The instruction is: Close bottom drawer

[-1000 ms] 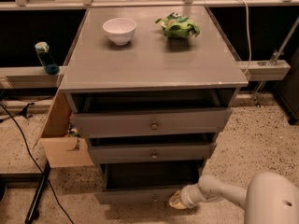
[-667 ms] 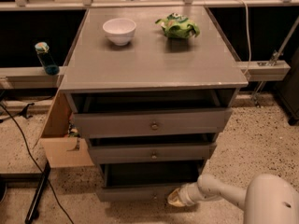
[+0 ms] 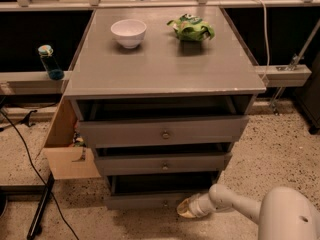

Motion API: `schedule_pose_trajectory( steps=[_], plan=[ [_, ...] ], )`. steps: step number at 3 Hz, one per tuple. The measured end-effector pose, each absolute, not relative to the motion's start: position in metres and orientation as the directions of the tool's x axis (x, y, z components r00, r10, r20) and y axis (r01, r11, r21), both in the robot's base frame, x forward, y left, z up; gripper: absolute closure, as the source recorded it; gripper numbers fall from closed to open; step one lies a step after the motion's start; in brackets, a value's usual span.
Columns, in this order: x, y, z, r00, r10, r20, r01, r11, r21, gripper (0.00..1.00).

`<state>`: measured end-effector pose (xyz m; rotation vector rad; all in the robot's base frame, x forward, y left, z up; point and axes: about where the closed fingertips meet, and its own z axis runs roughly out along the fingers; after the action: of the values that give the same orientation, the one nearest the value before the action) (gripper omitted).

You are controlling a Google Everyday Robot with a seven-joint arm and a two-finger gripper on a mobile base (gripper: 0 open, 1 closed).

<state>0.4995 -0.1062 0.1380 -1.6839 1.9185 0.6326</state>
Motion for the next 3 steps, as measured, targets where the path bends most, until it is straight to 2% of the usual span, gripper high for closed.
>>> schedule_pose_trajectory(
  steps=[1, 3],
  plan=[
    [0.5289, -0.0932, 0.1419, -0.047, -0.75, -0.66, -0.994, 0.102, -0.046, 1.0],
    [0.5279, -0.0933, 0.142, -0.027, -0.747, -0.665, -0.991, 0.107, -0.08, 1.0]
  ],
)
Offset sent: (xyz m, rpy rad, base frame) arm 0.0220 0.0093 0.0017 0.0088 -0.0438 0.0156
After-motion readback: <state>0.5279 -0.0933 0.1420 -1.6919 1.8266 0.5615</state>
